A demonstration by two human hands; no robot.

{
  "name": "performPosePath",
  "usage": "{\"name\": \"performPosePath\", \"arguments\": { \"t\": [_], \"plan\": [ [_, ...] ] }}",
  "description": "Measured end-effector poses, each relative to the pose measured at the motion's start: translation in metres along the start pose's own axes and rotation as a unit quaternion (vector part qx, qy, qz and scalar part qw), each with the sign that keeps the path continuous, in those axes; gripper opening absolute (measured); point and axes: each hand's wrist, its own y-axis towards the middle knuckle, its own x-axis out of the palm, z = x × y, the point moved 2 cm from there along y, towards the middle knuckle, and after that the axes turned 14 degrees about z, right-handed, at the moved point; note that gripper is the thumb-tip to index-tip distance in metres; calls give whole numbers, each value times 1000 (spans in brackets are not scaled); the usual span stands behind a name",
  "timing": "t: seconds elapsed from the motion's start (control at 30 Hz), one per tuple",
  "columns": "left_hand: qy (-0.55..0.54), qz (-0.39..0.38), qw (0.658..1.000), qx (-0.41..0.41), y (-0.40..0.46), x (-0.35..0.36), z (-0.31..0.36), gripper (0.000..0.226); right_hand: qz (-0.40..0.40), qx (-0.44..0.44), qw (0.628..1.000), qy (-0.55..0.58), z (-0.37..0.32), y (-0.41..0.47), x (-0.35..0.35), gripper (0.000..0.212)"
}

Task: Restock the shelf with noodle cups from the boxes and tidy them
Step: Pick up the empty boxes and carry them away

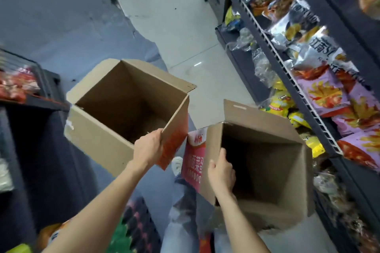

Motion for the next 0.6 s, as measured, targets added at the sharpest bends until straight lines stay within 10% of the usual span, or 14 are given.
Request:
{"name": "performPosePath", "arguments": {
  "t": [0.3,0.6],
  "plan": [
    [150,-18,985,88,105,-86,-156,21,-43,-229,961,-148,-180,26,19,30],
    [75,78,993,-42,257,-108,-222,30,0,-422,889,-176,-347,170,33,39]
  ]
}}
